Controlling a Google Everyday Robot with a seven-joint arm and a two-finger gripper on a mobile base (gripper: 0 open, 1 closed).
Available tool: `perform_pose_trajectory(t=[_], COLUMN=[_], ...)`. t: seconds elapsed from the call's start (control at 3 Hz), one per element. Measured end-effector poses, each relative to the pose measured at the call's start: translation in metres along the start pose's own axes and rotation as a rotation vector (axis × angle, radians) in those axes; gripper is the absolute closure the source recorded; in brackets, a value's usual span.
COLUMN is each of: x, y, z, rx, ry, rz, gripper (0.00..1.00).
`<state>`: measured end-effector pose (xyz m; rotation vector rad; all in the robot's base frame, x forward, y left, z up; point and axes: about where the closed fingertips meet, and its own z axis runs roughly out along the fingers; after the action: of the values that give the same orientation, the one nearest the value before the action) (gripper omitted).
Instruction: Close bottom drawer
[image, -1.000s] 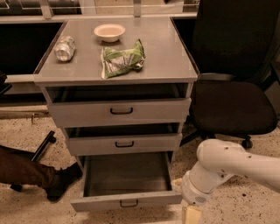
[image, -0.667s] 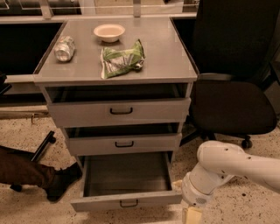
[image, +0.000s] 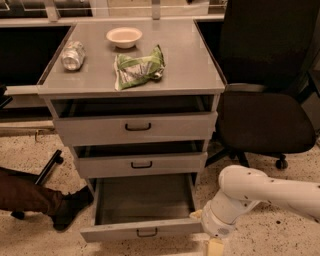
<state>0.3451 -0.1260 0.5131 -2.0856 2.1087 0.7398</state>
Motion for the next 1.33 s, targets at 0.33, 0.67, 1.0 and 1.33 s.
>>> perform_pose_trajectory(t=[0.33, 0.67, 1.0, 1.33], x=[-0.010, -0.025, -0.033, -0.031], y=[-0.036, -0.080, -0.096, -0.089], z=[0.069, 0.141, 0.207, 0.220], rx=[-0.048, -0.075, -0.123, -0.147], ry=[-0.016, -0.044, -0.074, -0.083], rz=[-0.099, -0.174, -0.201, -0.190], gripper=[0.00, 0.00, 0.00, 0.00])
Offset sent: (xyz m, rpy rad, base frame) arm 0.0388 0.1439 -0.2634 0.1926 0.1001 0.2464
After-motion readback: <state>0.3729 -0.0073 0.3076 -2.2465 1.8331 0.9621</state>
